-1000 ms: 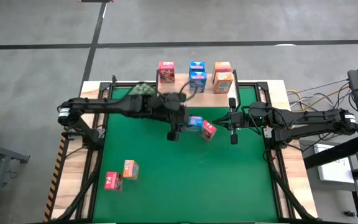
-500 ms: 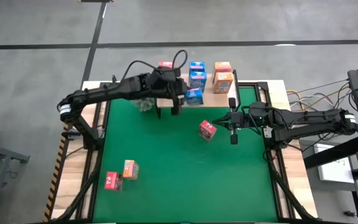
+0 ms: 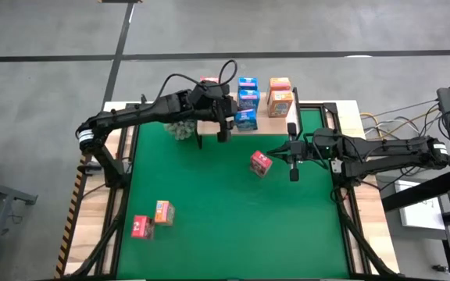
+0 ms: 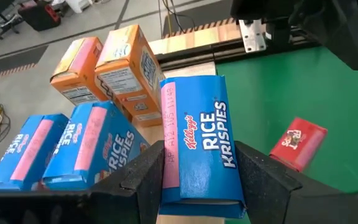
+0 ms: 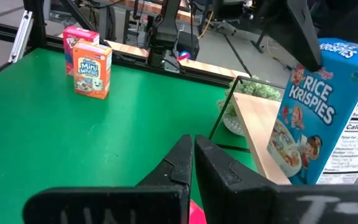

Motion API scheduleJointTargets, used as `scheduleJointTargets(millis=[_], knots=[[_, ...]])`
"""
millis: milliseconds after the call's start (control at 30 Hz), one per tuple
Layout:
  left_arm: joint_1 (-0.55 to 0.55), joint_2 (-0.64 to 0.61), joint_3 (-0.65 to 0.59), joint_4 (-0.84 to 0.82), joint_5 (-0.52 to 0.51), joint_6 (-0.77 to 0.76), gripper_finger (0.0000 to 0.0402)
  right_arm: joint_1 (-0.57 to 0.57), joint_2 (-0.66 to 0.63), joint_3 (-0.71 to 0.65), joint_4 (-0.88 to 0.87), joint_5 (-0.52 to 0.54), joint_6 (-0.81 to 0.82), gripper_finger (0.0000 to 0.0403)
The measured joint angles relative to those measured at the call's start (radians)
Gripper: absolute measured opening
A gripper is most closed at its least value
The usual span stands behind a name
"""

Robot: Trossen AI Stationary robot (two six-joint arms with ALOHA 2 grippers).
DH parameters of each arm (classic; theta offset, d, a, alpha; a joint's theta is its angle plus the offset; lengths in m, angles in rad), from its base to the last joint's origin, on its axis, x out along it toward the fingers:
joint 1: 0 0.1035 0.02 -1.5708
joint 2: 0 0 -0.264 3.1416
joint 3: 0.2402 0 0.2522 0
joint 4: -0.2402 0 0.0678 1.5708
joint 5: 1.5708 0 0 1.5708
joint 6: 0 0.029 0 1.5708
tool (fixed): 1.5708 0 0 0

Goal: Stack cereal on shelf
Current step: Put the blue cereal box on the shelf aligned with the other blue cereal box

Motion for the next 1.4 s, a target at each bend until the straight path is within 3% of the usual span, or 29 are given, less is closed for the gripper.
scheduleJointTargets(millis=[800,1400], knots=[[0.021,0.072,-0.001,0.056,0.002,0.0,0.0165,0.0,0.0,0.0,0.0,0.0,0.002,0.0009],[0.024,0.068,-0.002,0.062,-0.032,0.004,0.0215,0.0,0.0,0.0,0.0,0.0,0.009,0.0009]])
